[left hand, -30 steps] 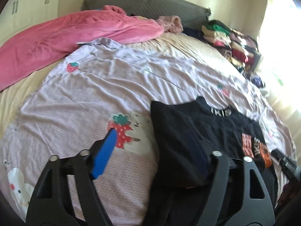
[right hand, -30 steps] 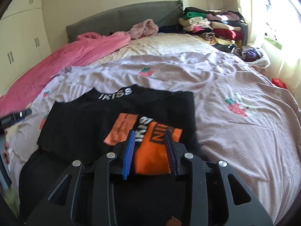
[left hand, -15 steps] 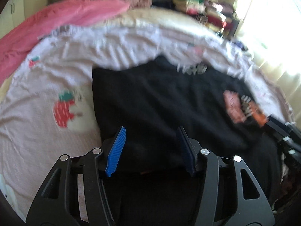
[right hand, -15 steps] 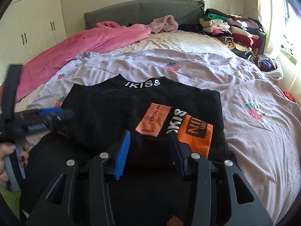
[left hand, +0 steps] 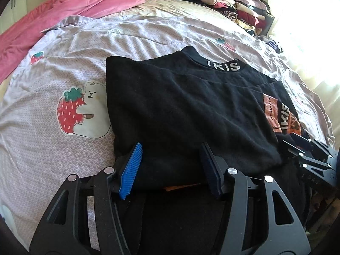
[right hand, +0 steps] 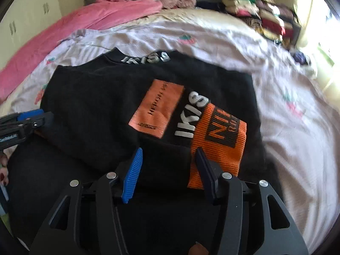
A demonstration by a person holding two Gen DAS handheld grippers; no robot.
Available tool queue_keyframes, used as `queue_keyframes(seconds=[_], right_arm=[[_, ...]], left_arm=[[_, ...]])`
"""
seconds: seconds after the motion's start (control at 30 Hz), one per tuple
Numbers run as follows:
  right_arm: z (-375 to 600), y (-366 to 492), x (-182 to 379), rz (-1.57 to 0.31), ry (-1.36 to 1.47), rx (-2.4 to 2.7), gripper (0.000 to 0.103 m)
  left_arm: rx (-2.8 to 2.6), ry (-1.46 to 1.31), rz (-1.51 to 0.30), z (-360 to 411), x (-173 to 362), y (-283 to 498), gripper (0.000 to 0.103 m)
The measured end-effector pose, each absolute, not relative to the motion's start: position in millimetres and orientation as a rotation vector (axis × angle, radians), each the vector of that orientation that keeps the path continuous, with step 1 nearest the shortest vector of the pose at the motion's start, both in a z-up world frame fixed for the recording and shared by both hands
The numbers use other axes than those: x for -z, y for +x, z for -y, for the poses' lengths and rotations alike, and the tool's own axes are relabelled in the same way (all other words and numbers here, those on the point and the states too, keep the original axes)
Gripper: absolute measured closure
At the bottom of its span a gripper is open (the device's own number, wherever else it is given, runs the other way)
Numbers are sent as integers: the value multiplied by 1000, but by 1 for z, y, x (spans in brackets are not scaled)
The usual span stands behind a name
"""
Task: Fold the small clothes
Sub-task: 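Move both open tools back along the sweatshirt toward its hem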
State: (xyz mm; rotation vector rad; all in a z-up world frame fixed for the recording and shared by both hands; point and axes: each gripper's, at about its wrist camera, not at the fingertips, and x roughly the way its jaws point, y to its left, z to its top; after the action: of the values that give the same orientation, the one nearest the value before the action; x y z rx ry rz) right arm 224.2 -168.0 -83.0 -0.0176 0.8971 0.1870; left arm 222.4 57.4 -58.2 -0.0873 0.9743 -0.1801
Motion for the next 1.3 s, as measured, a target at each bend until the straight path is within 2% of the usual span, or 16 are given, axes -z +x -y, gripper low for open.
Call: queue_keyframes(seconds=[0.3,0.37,0.43,0.57,0.6,0.63,0.93,1.0,1.03,1.3], right_arm=[[181,208,71,-852,19,-199,52],[181,206,67,-845,25,-198,51],[183,203,63,-833,28,-200,41],[185,197,57,-819,32,-203,37],[185,197,56,-820,31,-198,29],[185,196,55,-817,31,-196,25],[187,188,43,-778,54,-195,22],[188,185,40,-770,64,-196,19],[189,184,38,-766,67,-193,8],[195,170,20,-723,83,-197,7]], left_arm=[[186,-91,-975,-58,55,221,53],[203,-99,-976,-59,53,220,47],[206,-105,-973,-60,49,219,43],[209,-100,-964,-60,43,215,37],[211,-100,-960,-60,41,214,36],[212,-99,-956,-60,39,213,33],[199,-67,-917,-62,21,199,11],[196,-56,-904,-62,16,194,10],[194,-50,-896,-62,14,192,10],[194,-41,-830,-62,-10,178,10]])
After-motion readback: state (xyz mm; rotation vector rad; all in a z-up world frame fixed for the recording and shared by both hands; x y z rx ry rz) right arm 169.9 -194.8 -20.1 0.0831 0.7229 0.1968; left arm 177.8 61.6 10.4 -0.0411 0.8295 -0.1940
